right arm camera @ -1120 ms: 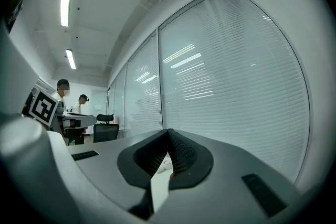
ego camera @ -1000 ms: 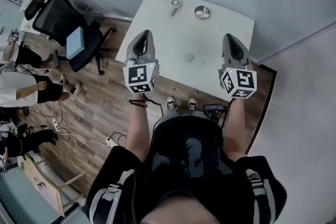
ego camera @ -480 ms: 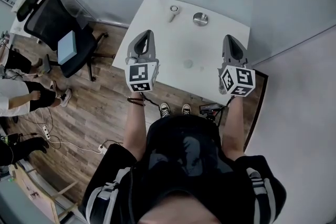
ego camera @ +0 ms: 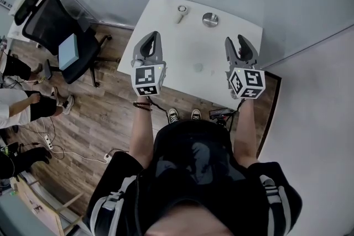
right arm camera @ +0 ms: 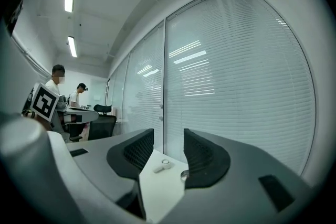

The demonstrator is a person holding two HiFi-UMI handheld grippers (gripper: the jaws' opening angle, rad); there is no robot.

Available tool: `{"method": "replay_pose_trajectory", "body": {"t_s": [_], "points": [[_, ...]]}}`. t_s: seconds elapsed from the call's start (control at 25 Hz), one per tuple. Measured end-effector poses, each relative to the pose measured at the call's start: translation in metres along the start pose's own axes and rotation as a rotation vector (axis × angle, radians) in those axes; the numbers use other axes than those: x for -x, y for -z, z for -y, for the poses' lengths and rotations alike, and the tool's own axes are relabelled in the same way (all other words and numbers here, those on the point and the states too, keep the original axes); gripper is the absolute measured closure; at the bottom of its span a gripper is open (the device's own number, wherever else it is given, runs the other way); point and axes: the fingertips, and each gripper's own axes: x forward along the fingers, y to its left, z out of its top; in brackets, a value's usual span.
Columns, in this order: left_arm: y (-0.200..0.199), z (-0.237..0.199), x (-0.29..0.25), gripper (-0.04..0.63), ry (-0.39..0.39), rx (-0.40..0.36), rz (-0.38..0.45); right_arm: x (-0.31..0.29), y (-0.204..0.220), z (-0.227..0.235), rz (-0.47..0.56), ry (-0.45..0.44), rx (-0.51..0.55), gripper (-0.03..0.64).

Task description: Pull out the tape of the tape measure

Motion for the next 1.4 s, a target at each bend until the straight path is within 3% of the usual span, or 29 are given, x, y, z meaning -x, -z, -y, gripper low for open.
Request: {"method": "replay_pose_trajectory", "body": {"t_s": [0.12,0.36,0.8,1.04,1.4], "points": [[0.004,0.000,-0.003,0.594,0.000,0.003,-0.005,-0.006,0.008,-0.003,-0.014,-0.021,-0.012,0.390],[0.008,-0.001,-0.006,0.595,-0.003,0.016,-0.020,-0.020,0.031,-0.008,-0.091,-0.059,-0.024,0.365],[0.013,-0.002,-0.005,0.595,-0.008,0.031,-0.021,-0.057,0.207,-0.060,-0.609,-0.320,-0.042,0.362],[0.014,-0.008,-0.004,0.594,-0.017,0.030,-0.022,-0.056,0.287,-0.076,-0.822,-0.383,-0.030,0.362],[0.016,-0.011,-0.003,0.594,-0.013,0.014,-0.034,-0.046,0.358,-0.083,-1.036,-0.380,0.052,0.356]]}}
